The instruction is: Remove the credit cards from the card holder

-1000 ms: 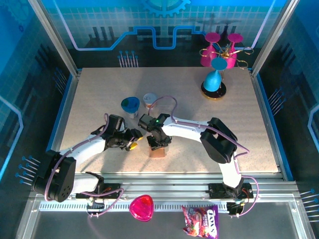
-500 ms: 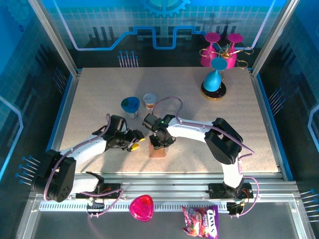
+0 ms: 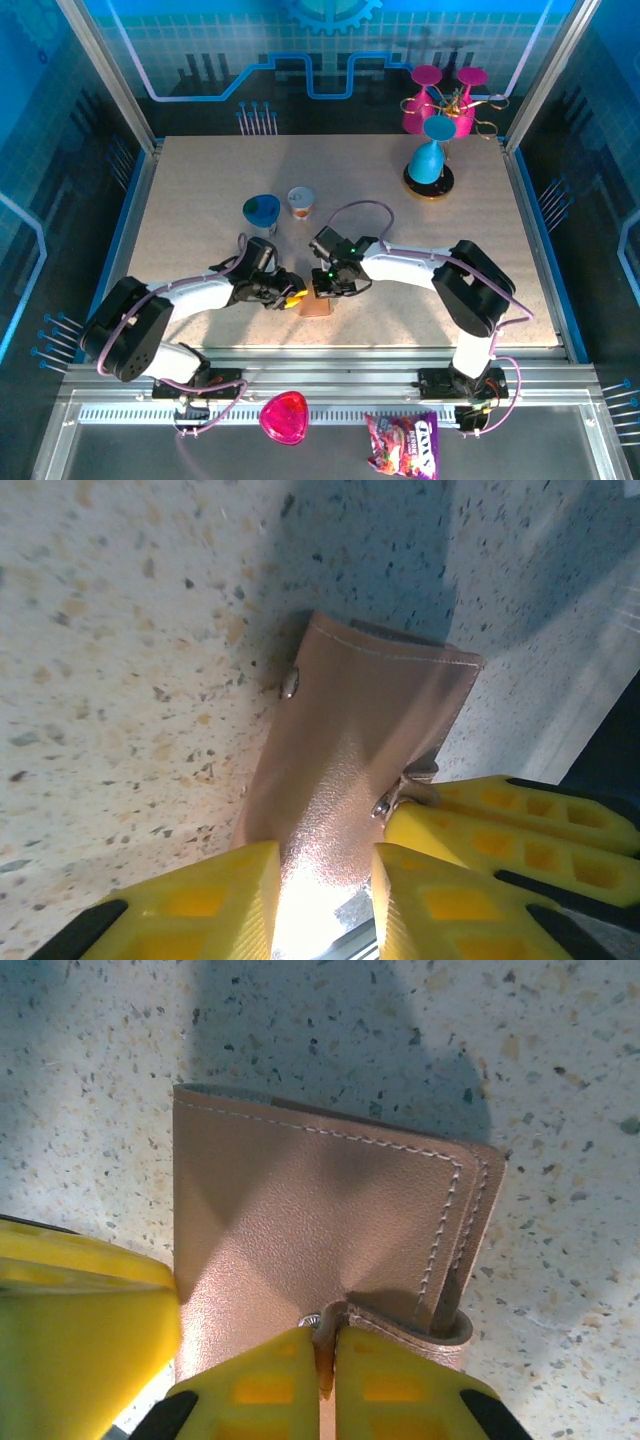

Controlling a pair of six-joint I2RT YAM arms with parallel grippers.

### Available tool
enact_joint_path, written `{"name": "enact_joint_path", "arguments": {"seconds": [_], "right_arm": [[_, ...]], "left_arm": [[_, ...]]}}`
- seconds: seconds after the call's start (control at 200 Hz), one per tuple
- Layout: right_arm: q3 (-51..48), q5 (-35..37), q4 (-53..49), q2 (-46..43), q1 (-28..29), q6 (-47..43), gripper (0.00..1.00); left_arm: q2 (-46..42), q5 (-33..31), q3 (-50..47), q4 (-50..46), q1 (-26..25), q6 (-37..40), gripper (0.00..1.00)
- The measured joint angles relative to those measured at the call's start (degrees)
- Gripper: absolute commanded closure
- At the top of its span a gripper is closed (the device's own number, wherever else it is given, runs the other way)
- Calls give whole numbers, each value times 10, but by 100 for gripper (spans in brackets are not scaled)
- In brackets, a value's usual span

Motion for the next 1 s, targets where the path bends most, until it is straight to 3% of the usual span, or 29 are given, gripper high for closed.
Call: {"name": "enact_joint_path", "arguments": {"seconds": [0.245, 0.715, 1.0], "right_arm": [[-47, -21, 39, -37, -22, 21, 88], [-77, 2, 19, -86, -53, 21, 73], [-82, -1, 28, -77, -56, 23, 76]], "left_arm": [[16, -2, 9, 10, -6, -7, 71], [17, -13, 28, -18, -6, -5, 69], [17, -17, 38, -32, -6, -3, 68]]}}
